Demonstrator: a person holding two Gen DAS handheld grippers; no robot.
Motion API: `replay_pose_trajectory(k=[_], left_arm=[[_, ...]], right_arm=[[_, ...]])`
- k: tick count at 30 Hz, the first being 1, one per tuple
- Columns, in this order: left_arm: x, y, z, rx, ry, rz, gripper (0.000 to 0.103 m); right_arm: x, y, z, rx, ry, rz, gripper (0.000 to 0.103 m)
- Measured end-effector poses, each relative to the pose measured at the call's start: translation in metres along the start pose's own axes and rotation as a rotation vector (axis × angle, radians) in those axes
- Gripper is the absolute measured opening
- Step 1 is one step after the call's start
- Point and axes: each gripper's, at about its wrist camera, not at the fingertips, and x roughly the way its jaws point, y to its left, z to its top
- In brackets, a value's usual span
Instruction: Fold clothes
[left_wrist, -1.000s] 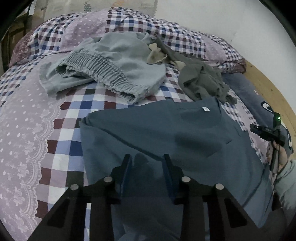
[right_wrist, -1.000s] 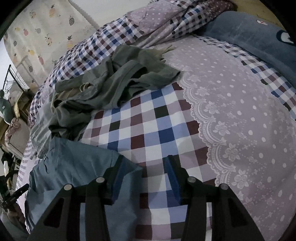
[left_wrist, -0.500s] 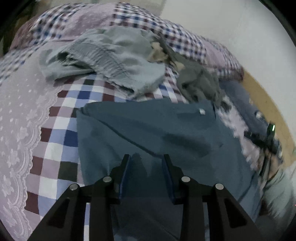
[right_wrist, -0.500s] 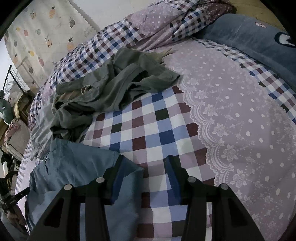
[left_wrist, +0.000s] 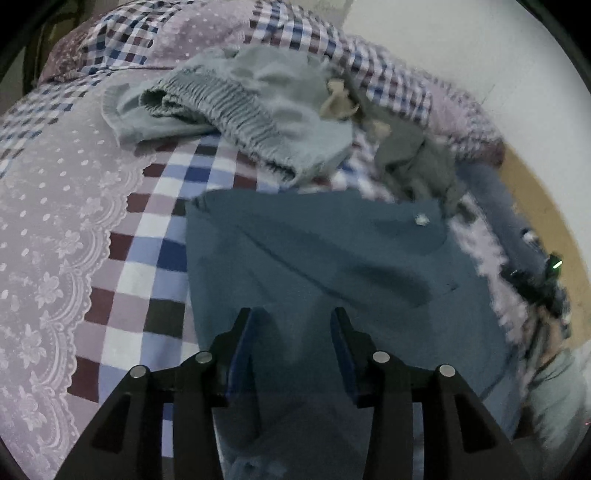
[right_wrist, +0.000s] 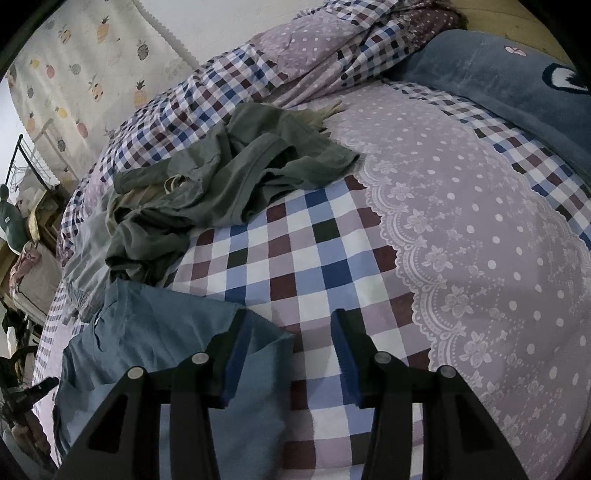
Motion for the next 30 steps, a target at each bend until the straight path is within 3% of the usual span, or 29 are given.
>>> replay_pose_trajectory(k=[1,2,3,4,5,9,18,22,24,25,27,30], left_arm=[[0.002,-0.002,-0.001,0.01,0.001,0.016,0.045],[0.004,-0.004,-0.001,0.016,-0.006,0.027,0.038],[0.004,-0.005,-0.002,0.021,-0.014,0.043,0.028],[0.004,-0.005,-0.001,0.018,-0.026,0.06,0.007],[0.002,-0.003,-0.001,0.005,-0.043,0.071,0.001],[-0.012,0.009,0.001,-0.049,-0.123,0.046,0.0],[-0.002,0.013,0.0,-0.053,-0.072,-0.026,0.003],[0.002,0.012,-0.001,-0.043,-0.049,-0.053,0.034],[0.006,0.004,-0.002,-0.002,-0.04,-0.034,0.035],[0.008,0.0,-0.002,0.016,-0.035,-0.02,0.033],[0.011,-0.005,-0.004,0.041,-0.034,-0.005,0.004],[0.004,-0.007,-0.006,0.053,-0.087,0.001,0.0]], right_arm=[[0.0,0.001,0.0,-0.001,0.001,0.001,0.048],[0.0,0.002,-0.001,-0.003,0.003,0.001,0.048],[0.001,0.003,-0.001,-0.005,0.004,0.001,0.048],[0.001,0.004,-0.002,-0.007,0.006,0.001,0.048],[0.001,0.005,-0.002,-0.011,0.008,0.001,0.048],[0.001,0.01,-0.004,-0.031,0.011,-0.005,0.048],[0.015,0.007,-0.005,-0.018,0.056,0.013,0.048],[0.029,0.001,-0.006,0.026,0.1,0.047,0.051],[0.038,-0.004,-0.006,0.064,0.129,0.085,0.052],[0.044,-0.006,-0.005,0.089,0.147,0.106,0.052],[0.051,-0.006,-0.006,0.102,0.165,0.117,0.053],[0.056,-0.001,-0.006,0.084,0.171,0.116,0.053]])
